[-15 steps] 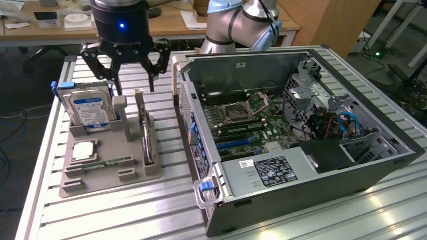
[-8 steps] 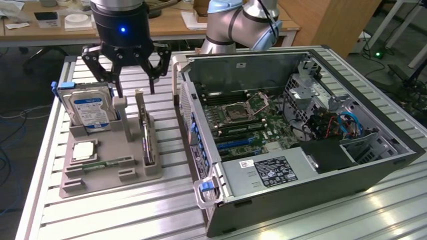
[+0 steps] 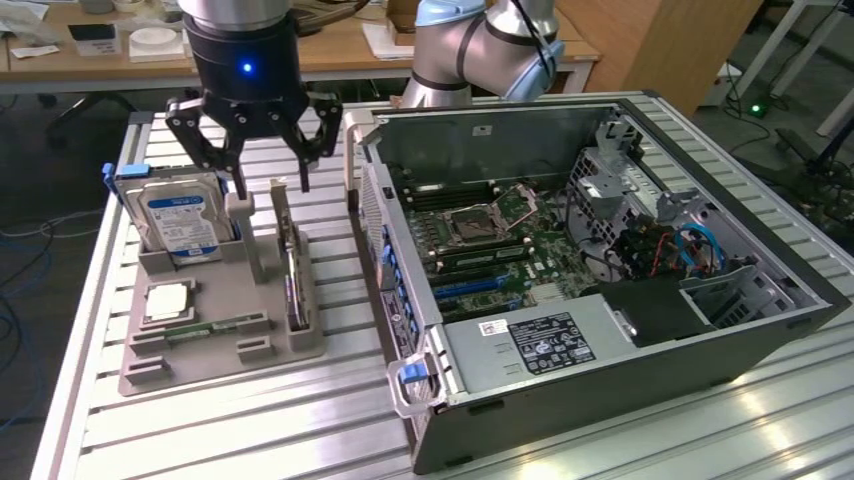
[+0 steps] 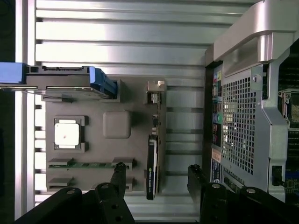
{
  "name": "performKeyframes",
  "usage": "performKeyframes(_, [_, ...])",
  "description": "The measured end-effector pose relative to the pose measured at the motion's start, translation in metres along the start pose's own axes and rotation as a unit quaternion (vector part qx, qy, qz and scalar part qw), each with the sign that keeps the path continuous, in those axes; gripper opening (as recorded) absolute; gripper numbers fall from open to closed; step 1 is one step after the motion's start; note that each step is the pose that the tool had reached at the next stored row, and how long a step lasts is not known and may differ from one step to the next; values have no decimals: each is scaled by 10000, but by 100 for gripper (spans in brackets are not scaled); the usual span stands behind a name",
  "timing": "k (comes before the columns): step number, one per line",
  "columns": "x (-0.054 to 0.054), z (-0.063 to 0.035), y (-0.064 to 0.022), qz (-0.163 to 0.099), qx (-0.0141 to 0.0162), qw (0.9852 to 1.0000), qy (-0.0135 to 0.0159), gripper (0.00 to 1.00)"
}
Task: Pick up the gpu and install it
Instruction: 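Pick up the gpu and move the gpu toward the slot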
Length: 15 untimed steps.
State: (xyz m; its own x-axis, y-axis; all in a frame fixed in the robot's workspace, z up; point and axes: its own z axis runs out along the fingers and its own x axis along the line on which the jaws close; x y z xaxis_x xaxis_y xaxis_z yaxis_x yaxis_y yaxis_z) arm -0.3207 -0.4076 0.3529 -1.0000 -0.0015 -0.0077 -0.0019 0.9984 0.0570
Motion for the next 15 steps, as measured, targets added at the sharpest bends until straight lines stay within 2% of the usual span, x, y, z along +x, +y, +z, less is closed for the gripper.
performKeyframes(15, [2,79,-18,-3,-21,10000,0,65])
